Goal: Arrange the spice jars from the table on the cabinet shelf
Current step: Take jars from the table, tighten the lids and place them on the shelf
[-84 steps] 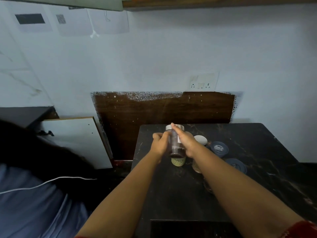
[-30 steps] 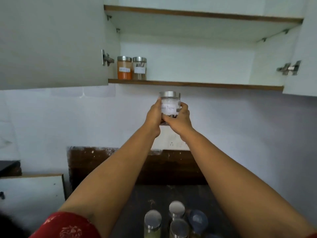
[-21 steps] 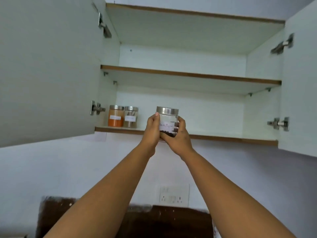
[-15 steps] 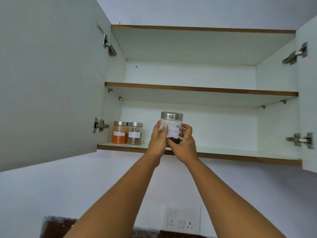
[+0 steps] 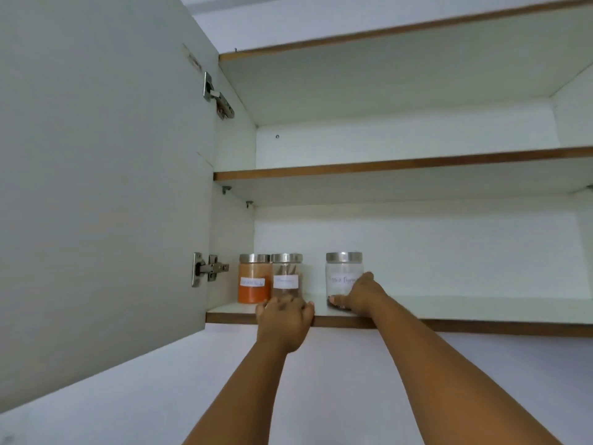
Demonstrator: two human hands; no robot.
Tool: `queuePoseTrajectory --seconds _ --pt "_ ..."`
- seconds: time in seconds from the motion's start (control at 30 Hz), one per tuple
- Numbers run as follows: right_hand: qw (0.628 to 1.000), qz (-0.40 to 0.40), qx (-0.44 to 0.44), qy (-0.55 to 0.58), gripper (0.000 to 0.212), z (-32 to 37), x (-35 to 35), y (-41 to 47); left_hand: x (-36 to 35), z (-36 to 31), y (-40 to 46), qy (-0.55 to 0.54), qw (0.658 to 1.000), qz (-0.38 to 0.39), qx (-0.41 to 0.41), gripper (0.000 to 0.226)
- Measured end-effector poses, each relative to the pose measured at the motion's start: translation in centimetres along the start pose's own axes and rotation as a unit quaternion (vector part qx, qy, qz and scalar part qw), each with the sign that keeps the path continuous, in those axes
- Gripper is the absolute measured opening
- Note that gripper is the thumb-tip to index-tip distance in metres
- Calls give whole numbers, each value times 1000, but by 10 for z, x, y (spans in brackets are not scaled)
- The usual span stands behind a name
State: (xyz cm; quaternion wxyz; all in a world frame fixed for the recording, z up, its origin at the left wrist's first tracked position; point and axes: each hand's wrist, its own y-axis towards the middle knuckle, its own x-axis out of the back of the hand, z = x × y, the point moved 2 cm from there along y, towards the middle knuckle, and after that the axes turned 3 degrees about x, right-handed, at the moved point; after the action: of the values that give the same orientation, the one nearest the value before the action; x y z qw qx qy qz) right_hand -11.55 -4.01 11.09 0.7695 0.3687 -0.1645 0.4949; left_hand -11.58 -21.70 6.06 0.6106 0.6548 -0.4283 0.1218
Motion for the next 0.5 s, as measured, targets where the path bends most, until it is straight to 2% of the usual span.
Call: queuePoseTrajectory --seconds 0.1,0.2,0.5 --pt "1000 5 -24 6 105 15 -17 15 5 2 8 14 999 43 7 47" --pt "999 14 -38 2 98 18 -31 25 6 1 7 26 995 94 3 52" --pt "999 13 -36 -36 98 10 -51 45 2 3 11 25 992 122 13 56"
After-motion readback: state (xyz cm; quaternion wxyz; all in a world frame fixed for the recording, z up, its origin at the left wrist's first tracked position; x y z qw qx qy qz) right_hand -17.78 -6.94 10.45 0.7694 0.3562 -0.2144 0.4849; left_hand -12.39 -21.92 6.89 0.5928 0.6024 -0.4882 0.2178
